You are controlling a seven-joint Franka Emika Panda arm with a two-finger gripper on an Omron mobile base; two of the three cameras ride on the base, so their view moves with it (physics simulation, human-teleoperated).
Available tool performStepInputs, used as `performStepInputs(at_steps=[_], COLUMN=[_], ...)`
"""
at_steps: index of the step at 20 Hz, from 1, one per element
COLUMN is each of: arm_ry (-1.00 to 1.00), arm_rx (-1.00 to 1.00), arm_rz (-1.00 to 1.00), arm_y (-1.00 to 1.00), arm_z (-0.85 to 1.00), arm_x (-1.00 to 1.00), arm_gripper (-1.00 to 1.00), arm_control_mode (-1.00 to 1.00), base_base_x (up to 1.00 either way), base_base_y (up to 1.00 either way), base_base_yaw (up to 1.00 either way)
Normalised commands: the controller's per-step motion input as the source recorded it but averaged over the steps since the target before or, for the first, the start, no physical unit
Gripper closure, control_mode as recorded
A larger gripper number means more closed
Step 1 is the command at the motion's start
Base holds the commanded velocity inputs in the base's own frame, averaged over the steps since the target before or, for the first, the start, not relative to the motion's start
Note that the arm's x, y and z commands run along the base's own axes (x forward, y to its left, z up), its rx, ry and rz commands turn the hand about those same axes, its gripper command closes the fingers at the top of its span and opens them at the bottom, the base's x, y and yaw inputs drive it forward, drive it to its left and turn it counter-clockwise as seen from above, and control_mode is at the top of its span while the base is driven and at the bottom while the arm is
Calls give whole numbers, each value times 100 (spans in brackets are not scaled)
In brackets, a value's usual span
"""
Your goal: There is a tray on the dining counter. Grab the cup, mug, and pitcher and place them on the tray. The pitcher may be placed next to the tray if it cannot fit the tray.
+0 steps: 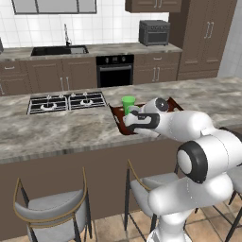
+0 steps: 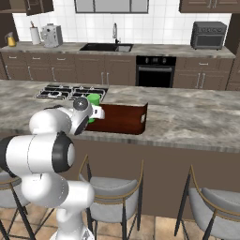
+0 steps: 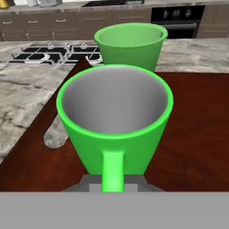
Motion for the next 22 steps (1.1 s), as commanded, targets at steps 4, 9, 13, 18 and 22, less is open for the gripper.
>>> performStepInputs(at_steps=[4, 9, 13, 18, 22], arm_ry=[0, 0, 0, 0, 0], arm_rx=[0, 0, 0, 0, 0], arm_rz=[0, 0, 0, 0, 0], arm_y=[0, 0, 0, 0, 0], arm_z=[0, 0, 0, 0, 0], arm_x=[0, 0, 0, 0, 0], arm_gripper=[100, 100, -100, -100, -100], arm_control_mode=[-100, -100, -100, -100, -100], base_base_x=[0, 0, 0, 0, 0], base_base_y=[0, 0, 0, 0, 0], base_base_yaw=[0, 0, 0, 0, 0])
